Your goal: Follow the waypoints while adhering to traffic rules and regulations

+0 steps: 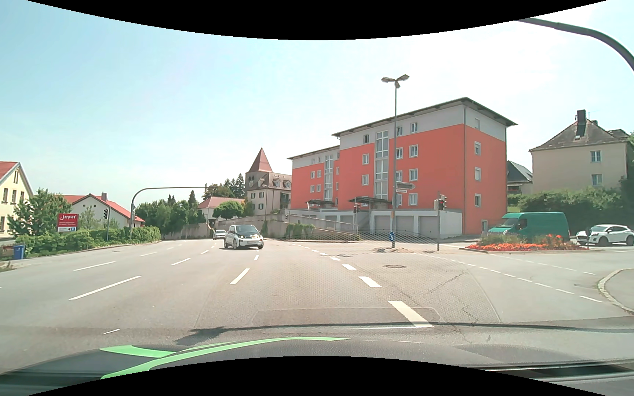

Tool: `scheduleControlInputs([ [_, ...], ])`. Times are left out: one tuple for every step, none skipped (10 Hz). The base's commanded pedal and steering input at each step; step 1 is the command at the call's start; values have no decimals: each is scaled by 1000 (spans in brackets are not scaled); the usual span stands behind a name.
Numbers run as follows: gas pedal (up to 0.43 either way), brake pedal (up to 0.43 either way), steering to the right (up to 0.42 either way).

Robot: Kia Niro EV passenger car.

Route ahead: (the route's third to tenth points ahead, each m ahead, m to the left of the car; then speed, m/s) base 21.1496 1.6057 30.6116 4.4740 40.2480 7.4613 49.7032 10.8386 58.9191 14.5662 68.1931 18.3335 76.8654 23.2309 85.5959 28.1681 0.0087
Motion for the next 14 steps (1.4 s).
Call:
scheduleControlInputs([
  [0,250,3],
  [0,250,3],
  [0,256,3],
  [0,256,3],
  [0,256,3],
  [0,262,3],
  [0,262,3],
  [0,262,3],
  [0,262,3],
  [0,262,3],
  [0,262,3],
  [0,262,3],
  [0,262,3],
  [0,262,3],
])
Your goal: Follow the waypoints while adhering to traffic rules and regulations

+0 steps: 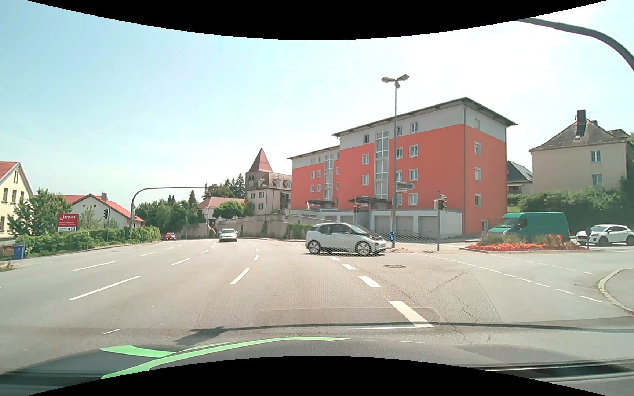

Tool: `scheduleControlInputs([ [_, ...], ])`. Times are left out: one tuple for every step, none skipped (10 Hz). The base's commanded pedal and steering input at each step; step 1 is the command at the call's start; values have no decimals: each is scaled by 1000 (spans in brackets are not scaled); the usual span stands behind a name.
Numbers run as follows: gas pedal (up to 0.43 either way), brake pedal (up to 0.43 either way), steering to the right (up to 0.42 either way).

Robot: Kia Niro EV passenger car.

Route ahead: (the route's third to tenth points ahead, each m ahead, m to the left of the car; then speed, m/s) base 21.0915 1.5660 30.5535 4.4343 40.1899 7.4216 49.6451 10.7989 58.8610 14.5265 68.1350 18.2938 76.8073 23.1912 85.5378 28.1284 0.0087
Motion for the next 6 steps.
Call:
scheduleControlInputs([
  [0,262,3],
  [0,262,3],
  [0,262,3],
  [0,262,3],
  [0,262,3],
  [0,262,3],
])
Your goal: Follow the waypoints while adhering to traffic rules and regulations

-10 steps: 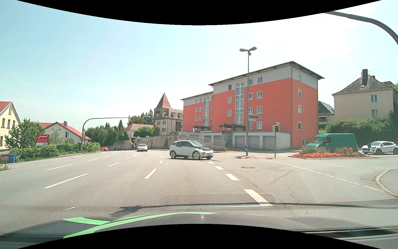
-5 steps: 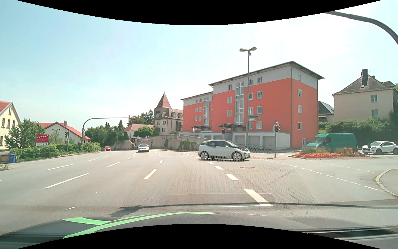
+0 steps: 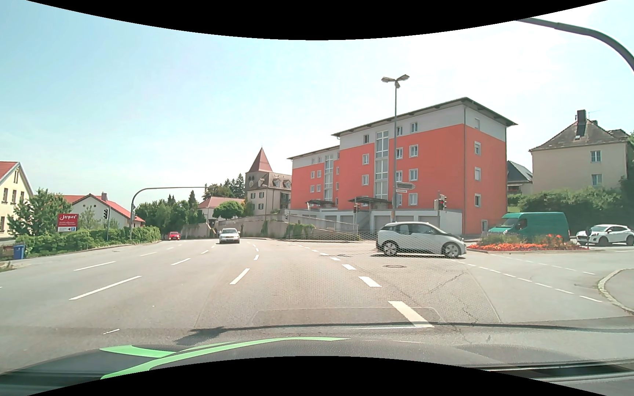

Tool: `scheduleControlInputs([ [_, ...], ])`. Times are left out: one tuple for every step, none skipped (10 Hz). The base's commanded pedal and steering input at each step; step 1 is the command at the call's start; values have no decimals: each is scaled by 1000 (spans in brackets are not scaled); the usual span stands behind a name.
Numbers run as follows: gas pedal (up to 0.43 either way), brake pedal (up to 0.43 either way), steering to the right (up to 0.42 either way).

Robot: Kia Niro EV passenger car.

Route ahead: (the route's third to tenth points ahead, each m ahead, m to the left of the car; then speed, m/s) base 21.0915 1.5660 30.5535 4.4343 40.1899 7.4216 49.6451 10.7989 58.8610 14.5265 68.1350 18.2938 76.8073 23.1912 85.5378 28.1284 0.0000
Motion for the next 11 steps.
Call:
scheduleControlInputs([
  [0,262,3],
  [0,262,3],
  [0,262,3],
  [0,262,3],
  [0,262,3],
  [0,262,3],
  [0,262,3],
  [0,262,3],
  [0,262,3],
  [0,262,3],
  [0,262,3],
])
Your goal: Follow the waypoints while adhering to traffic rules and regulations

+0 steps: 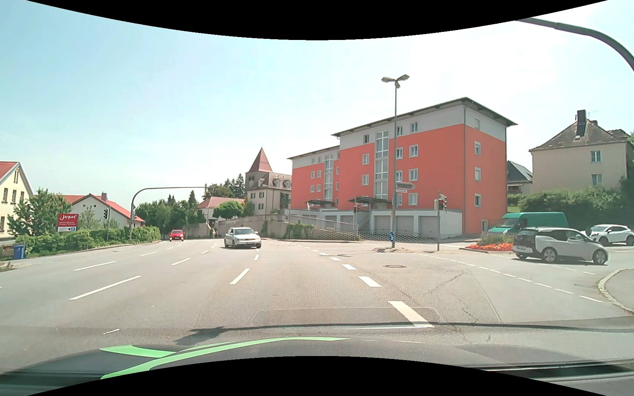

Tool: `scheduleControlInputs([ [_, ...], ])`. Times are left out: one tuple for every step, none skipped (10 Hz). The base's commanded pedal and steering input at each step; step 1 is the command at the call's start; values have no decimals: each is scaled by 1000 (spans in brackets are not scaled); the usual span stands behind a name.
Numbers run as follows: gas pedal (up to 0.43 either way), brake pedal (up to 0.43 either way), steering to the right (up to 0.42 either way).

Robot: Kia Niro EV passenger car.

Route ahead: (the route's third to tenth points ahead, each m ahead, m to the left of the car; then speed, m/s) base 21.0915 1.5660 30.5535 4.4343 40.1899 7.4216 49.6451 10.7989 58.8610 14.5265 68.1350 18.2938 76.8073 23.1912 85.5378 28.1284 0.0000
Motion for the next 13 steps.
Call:
scheduleControlInputs([
  [0,262,3],
  [0,262,3],
  [0,268,3],
  [0,262,3],
  [0,262,3],
  [0,268,3],
  [0,268,3],
  [0,262,3],
  [0,268,3],
  [0,268,3],
  [0,262,3],
  [0,268,3],
  [0,262,3],
])
